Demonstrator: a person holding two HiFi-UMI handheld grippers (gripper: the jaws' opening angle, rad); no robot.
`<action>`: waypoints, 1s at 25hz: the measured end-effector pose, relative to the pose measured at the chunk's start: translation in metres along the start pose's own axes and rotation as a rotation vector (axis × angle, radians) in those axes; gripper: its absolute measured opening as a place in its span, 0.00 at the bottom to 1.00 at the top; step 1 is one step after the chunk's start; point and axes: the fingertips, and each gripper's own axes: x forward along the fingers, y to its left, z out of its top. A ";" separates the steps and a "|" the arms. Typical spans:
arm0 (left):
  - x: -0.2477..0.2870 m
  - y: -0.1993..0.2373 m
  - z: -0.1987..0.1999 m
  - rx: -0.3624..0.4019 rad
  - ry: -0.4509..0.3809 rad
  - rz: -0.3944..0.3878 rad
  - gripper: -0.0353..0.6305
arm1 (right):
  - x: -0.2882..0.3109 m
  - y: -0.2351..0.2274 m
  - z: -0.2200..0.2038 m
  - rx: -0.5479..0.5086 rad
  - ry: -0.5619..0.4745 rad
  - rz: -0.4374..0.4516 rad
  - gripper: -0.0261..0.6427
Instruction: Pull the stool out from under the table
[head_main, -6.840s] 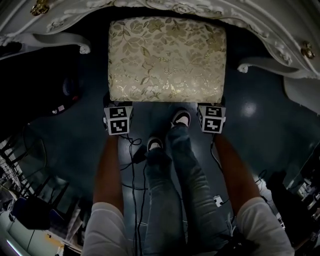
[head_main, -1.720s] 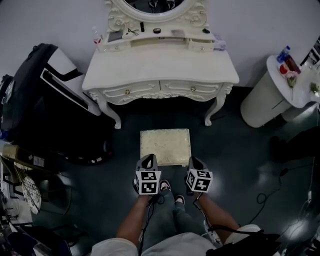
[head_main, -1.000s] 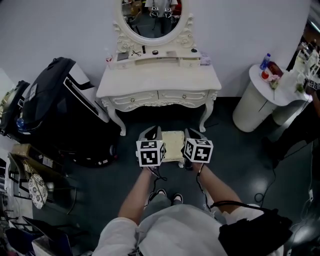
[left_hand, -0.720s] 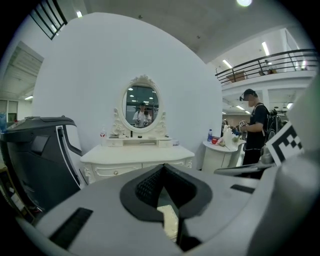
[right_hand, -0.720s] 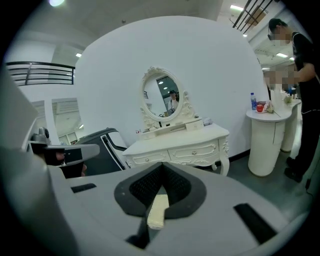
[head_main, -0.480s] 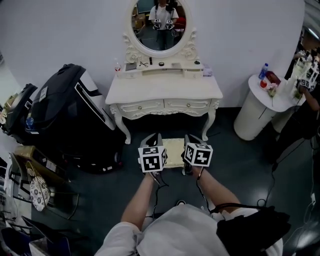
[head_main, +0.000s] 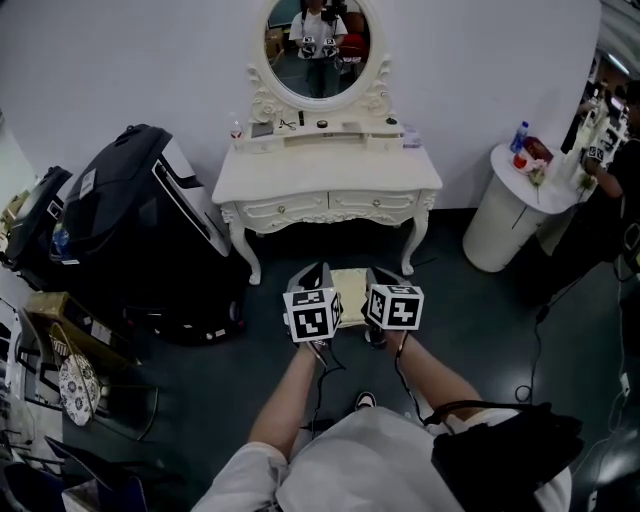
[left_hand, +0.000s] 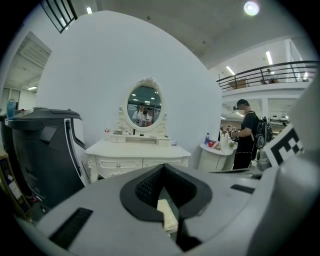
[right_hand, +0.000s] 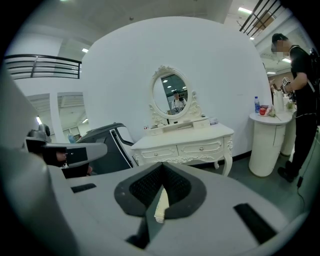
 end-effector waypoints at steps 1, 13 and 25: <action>-0.001 0.001 -0.001 -0.003 0.002 0.000 0.07 | -0.002 0.002 -0.001 -0.005 0.001 0.004 0.04; -0.003 0.009 -0.005 -0.016 -0.002 0.005 0.07 | -0.002 0.019 -0.001 -0.056 -0.015 0.029 0.04; 0.009 0.006 0.011 -0.028 -0.027 -0.003 0.07 | 0.002 0.017 0.020 -0.095 -0.039 0.027 0.04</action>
